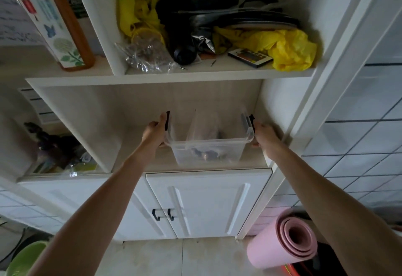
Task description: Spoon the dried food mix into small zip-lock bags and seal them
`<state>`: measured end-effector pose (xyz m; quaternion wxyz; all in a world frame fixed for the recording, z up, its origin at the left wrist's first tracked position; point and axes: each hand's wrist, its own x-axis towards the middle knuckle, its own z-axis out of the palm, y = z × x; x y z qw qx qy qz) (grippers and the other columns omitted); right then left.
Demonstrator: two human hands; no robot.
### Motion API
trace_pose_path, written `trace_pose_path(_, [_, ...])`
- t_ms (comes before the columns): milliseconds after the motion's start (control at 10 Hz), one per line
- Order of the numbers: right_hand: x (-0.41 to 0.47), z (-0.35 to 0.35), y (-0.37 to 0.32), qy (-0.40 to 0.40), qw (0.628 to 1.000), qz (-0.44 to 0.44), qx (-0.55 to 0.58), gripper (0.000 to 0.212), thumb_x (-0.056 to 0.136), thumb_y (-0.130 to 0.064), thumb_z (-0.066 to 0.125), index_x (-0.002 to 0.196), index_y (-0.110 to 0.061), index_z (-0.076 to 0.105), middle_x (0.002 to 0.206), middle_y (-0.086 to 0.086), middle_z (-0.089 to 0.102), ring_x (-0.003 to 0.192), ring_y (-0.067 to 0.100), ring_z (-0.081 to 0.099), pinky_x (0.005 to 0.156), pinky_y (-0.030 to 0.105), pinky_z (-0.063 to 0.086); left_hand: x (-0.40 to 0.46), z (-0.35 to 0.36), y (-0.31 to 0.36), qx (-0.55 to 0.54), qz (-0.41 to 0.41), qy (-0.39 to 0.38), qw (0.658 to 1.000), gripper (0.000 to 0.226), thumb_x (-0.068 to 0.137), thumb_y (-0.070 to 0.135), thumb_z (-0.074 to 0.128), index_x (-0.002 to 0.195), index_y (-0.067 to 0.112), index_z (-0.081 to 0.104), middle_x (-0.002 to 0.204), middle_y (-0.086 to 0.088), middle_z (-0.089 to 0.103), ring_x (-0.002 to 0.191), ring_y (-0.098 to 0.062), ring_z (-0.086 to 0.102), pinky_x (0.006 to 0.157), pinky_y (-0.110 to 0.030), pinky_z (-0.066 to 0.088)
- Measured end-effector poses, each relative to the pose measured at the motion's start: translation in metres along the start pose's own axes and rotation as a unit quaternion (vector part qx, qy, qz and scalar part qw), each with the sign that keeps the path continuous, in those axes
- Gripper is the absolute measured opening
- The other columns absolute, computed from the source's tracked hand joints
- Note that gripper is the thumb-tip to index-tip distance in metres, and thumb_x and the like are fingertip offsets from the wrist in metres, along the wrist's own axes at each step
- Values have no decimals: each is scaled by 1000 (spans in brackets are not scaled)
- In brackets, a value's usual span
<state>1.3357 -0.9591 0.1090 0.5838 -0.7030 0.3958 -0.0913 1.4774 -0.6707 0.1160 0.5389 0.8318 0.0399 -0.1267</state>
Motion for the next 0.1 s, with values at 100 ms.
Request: trace_pose_path(100, [-27,-13,1,17,992,-85,-87,32,103,-34,52,90,-9,67,78,5,62,77,25,59,65,33,43,-13,-14,-3,23,66,47,996,53,99,54,50,90,6,69,89,-12,71,80,-29,68,70,-42,59])
